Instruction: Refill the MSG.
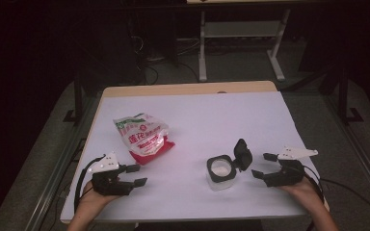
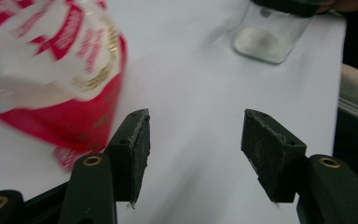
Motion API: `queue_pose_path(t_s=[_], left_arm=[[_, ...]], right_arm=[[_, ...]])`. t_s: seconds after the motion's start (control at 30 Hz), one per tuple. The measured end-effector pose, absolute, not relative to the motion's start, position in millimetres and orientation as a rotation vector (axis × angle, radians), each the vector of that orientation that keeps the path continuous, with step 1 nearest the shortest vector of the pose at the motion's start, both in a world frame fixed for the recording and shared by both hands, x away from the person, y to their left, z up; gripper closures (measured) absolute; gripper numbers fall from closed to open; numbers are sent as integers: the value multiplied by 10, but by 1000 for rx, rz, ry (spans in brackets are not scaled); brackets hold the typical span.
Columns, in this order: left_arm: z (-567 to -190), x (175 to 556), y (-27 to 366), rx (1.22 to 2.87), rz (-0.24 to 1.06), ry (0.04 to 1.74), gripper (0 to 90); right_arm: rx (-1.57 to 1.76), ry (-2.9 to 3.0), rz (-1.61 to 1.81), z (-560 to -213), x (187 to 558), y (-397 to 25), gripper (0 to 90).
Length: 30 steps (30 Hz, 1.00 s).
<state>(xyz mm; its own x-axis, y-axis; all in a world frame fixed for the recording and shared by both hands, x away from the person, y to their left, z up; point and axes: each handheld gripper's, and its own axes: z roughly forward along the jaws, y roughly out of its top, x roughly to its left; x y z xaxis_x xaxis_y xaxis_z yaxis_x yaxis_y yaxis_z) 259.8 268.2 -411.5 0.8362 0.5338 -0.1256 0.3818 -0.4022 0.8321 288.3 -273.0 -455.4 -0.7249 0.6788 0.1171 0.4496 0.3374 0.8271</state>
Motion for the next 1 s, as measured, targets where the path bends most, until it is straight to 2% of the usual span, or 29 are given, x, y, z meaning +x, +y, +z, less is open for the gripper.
queue_pose_path(t_s=[0.3,0.53,1.0], left_arm=[[-4068,2677,2969,2003,273,755,416],[-4037,2767,3033,1988,305,776,398],[-4021,3081,3136,1958,300,806,276]], right_arm=[[1013,2358,1335,-4554,2883,-2728,152],[1016,2355,1336,-4554,2884,-2731,153],[1013,2355,1327,-4556,2884,-2728,153]])
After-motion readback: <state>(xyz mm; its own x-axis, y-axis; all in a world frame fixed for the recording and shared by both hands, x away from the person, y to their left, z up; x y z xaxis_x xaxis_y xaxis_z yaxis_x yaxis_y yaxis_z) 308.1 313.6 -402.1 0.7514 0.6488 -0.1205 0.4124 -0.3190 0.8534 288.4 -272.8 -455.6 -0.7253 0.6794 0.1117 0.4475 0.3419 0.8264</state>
